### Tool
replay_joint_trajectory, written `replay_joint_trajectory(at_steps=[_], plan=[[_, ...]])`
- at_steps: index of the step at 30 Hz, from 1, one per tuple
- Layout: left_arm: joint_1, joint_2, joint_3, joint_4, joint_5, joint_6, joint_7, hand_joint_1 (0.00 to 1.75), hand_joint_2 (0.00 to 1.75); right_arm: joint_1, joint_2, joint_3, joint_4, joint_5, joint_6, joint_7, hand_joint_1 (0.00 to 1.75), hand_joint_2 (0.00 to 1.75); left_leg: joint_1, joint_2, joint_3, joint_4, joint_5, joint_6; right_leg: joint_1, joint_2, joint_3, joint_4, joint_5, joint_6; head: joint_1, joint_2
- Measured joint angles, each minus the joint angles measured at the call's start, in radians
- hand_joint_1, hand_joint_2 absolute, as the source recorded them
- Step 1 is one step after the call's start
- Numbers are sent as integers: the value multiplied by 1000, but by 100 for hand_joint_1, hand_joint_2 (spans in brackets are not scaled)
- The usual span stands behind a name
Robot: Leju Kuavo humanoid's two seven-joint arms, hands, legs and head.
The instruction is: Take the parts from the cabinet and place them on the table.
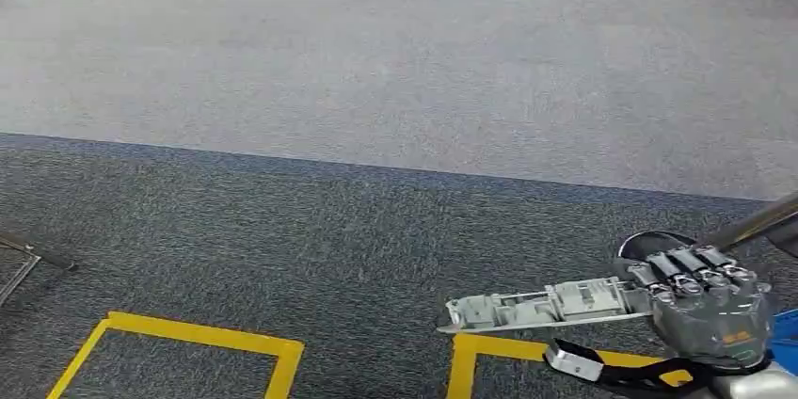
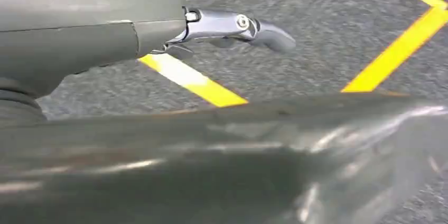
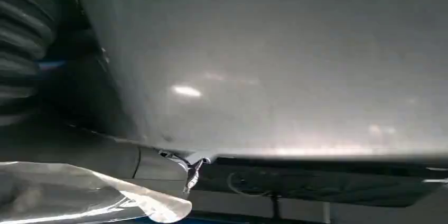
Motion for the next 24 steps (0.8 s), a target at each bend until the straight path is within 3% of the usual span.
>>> replay_joint_trajectory(at_steps=[1, 2, 3, 4, 5, 6, 7, 8, 10, 11, 12, 13, 16, 17, 18, 19, 21, 22, 23, 24], plan=[[3, 1, 0, 0, 0, 0, 0, 0, 0, -5, -2, 2, 1, 1, 0, 2, 175, 175, 4, 0, 0, 2, -5, -4, -7, -14, 1, -2, 0, -6, 0, 0], [4, -3, 0, 0, -2, 0, 1, 0, 0, -8, -3, 3, 1, 2, 0, 2, 175, 175, -2, 61, -8, 23, -16, -7, 0, -22, 7, -4, 0, -10, -5, 0], [0, -3, 0, 0, -4, 0, 0, 0, 0, -6, -4, 4, 0, 2, 0, 5, 175, 175, -1, 99, -31, 71, -41, -12, 3, -39, 11, -7, -2, -12, -9, 0], [-4, -3, 1, 0, -5, 1, 1, 0, 0, -5, -5, 5, 0, 3, 0, 6, 175, 175, 1, 116, -63, 132, -70, -14, 6, -52, 12, -9, -3, -14, -9, 0], [-6, -4, 1, 0, -6, 1, 1, 0, 0, -6, -5, 8, 0, 4, 0, 8, 175, 175, 3, 123, -114, 227, -106, -13, 10, -70, 13, -9, -5, -17, -10, 0], [-6, -7, 1, 0, -7, 1, 1, 0, 0, -7, -8, 11, 0, 4, 0, 9, 175, 175, 3, 123, -143, 278, -117, -10, 13, -83, 13, -9, -8, -20, -10, 0], [-3, -9, 1, 0, -7, 1, 2, 0, 0, -9, -10, 13, 0, 4, 0, 10, 175, 175, 2, 123, -155, 292, -110, -6, 17, -96, 16, -9, -12, -22, -10, 0], [0, -10, 1, 0, -8, 1, 2, 0, 0, -10, -11, 15, 0, 5, 0, 11, 175, 175, 1, 123, -145, 264, -80, 2, 21, -108, 21, -9, -17, -25, -9, 0], [1, -11, 1, 0, -8, 2, 2, 0, 0, -10, -12, 19, 0, 6, 0, 11, 175, 175, -12, 134, -80, 122, 15, 24, 28, -132, 42, -12, -28, -28, -9, 0], [0, -10, 1, 0, -8, 3, 2, 0, 0, -11, -13, 19, 0, 7, 0, 11, 175, 175, -28, 172, -48, 47, 50, 42, 28, -143, 55, -17, -33, -30, -8, 0], [-1, -7, 2, 0, -8, 3, 2, 0, 0, -11, -13, 19, 0, 8, 0, 11, 175, 175, -40, 225, -39, 47, 35, 55, 27, -151, 53, -29, -35, -30, -6, 0], [-4, -9, 2, 0, -10, 3, 2, 0, 0, -13, -14, 20, 0, 7, 0, 13, 175, 175, -51, 231, -31, 20, 37, 61, 27, -162, 69, -37, -34, -23, -10, 0], [-5, 0, 5, 0, -10, 3, 3, 0, 0, -21, -16, 24, 1, 6, 0, 13, 175, 175, -60, 202, -13, -25, 26, 73, 27, -205, 86, -57, -34, -16, -10, 0], [-1, -2, 7, 0, -10, 2, 2, 0, 0, -26, -19, 27, 3, 10, 0, 13, 175, 175, -42, 188, 15, -57, 38, 63, 23, -172, 82, -50, -44, -14, -11, 0], [-3, -5, 9, -1, -10, -3, -3, 0, 0, -29, -23, 33, 4, 11, 0, 14, 175, 175, -40, 172, 25, -69, 40, 65, 23, -100, 70, -15, -55, -15, -8, 0], [-9, -4, 10, -1, -10, -5, -5, 0, 0, -29, -27, 35, 4, 11, 0, 16, 175, 175, -36, 158, 26, -70, 40, 65, 26, -71, 33, 49, -80, -14, -6, 0], [-14, -6, 11, -1, -11, -11, -6, 0, 0, -29, -34, 38, 9, 16, 0, 19, 175, 175, -34, 126, 27, -69, 37, 66, 24, -55, -64, 197, -127, -4, 3, 0], [-13, -7, 11, -1, -12, -13, -6, 0, 0, -33, -36, 43, 11, 16, 0, 22, 175, 175, -34, 110, 29, -68, 35, 65, 24, -55, -100, 235, -124, 1, 4, 0], [-11, -8, 12, -1, -16, -13, -6, 0, 0, -40, -41, 47, 13, 15, 0, 24, 175, 175, -32, 94, 33, -66, 31, 60, 24, -55, -113, 223, -89, 5, 3, 0], [-8, -10, 13, -1, -17, -14, -6, 0, 0, -45, -44, 51, 15, 12, 0, 26, 175, 175, -28, 79, 38, -62, 25, 56, 22, -54, -102, 171, -39, 8, 3, 0]])
